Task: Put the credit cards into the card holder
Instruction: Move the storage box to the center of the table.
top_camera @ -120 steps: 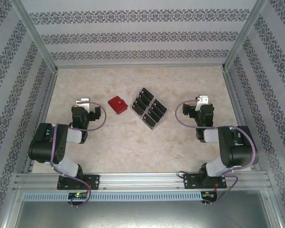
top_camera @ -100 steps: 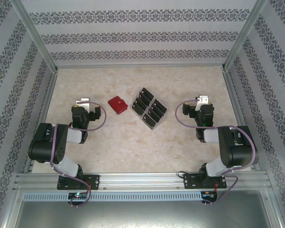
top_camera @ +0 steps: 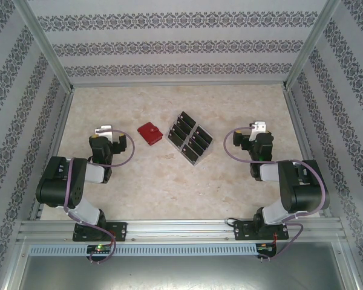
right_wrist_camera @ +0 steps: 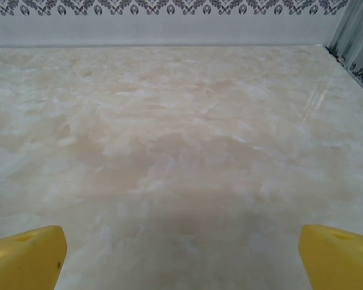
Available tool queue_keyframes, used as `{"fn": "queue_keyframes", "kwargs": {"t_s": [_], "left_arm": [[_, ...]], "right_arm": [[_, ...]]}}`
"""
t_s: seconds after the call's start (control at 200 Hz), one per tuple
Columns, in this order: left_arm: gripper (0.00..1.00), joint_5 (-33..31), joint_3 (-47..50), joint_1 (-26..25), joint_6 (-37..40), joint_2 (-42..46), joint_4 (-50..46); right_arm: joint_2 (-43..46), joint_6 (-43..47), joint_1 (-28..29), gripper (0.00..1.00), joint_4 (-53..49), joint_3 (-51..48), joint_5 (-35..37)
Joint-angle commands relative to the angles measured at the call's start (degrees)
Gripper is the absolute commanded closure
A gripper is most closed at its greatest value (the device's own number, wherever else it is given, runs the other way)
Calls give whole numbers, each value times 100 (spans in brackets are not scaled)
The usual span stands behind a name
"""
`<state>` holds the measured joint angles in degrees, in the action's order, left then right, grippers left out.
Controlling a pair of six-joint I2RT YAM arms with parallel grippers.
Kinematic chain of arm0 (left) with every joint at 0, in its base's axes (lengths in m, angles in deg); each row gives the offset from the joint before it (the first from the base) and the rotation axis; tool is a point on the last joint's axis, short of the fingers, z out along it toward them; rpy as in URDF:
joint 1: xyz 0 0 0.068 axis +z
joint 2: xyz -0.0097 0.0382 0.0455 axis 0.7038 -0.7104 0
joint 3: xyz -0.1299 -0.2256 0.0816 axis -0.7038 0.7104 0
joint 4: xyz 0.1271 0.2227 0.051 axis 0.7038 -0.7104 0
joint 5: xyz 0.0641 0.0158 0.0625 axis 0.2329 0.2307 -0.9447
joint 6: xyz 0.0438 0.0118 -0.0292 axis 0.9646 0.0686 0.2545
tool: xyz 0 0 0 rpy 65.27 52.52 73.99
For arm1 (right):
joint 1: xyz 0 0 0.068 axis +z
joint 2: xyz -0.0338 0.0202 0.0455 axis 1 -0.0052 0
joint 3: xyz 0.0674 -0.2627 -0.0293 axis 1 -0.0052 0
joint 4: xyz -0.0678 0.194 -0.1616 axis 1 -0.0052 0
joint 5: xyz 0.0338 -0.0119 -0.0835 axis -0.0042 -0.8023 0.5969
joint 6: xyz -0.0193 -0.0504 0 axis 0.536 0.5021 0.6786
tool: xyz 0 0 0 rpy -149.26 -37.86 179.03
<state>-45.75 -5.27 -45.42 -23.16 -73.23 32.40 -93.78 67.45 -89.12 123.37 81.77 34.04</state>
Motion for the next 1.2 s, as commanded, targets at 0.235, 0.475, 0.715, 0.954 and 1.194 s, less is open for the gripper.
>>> {"fn": "queue_keyframes", "kwargs": {"t_s": [0.235,0.475,0.715,0.954,1.194], "left_arm": [[0,-82,-8,-2,-86,23,207],[0,-369,283,-63,-100,506,388],[0,-916,-641,-81,-649,1771,-2144],[0,-284,-2216,-89,-2463,2355,-6014],[0,940,-2527,-191,-3724,2232,-7642]], "right_arm": [[84,-77,-73,2,-7,73,-194],[1358,-419,-101,2,-1406,183,223],[2534,-2429,-286,2,-3811,1010,439],[2597,-2453,-173,8,-5338,2094,-1567],[1727,-1814,1764,13,-7019,3450,-1092]]}}
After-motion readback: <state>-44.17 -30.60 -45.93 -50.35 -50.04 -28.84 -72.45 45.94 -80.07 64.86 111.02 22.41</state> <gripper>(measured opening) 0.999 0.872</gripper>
